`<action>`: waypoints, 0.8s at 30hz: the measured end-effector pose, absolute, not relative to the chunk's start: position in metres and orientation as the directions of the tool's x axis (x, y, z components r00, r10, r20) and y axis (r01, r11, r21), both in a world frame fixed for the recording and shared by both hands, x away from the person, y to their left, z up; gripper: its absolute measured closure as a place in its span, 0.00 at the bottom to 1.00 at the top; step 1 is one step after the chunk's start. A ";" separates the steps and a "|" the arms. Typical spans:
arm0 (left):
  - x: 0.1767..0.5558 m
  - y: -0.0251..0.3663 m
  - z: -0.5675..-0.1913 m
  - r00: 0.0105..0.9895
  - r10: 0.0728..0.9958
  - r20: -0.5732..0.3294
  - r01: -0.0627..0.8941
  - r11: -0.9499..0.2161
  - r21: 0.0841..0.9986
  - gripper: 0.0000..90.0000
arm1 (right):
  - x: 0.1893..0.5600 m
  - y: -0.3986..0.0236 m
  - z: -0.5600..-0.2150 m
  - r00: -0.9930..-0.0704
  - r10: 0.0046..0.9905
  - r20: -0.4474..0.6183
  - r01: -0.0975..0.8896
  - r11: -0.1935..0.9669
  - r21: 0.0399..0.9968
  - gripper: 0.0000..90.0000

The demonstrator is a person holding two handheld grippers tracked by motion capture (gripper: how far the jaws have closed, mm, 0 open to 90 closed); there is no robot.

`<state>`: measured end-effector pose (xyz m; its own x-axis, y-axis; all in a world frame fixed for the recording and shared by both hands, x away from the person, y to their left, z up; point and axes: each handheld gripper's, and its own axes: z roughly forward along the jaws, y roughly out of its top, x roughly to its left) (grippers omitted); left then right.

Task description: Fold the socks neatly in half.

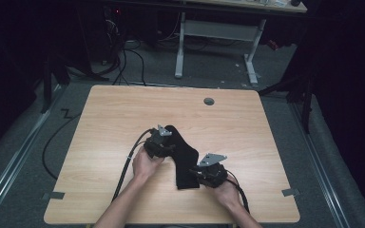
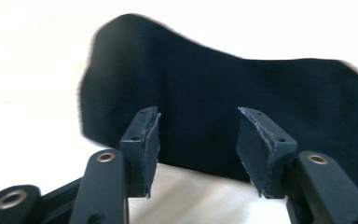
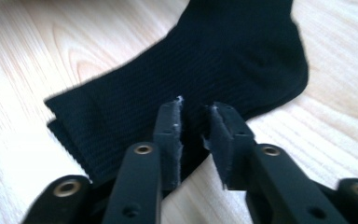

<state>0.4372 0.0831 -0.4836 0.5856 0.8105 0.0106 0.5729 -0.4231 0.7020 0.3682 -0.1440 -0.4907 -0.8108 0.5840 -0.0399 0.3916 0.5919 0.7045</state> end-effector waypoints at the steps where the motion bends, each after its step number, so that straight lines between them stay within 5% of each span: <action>1: 0.433 0.081 -0.482 0.597 0.802 0.018 0.562 -0.434 0.704 0.54 | 0.368 -0.144 -0.489 -0.808 0.588 -0.036 0.393 0.583 0.711 0.77; 15: 0.414 0.068 -0.492 0.640 0.767 0.038 0.546 -0.490 0.679 0.50 | 0.394 -0.146 -0.496 -0.741 0.671 0.005 0.464 0.507 0.727 0.75; 24: 0.407 0.074 -0.491 0.651 0.759 0.005 0.572 -0.495 0.654 0.50 | 0.389 -0.142 -0.498 -0.772 0.636 0.004 0.455 0.547 0.703 0.74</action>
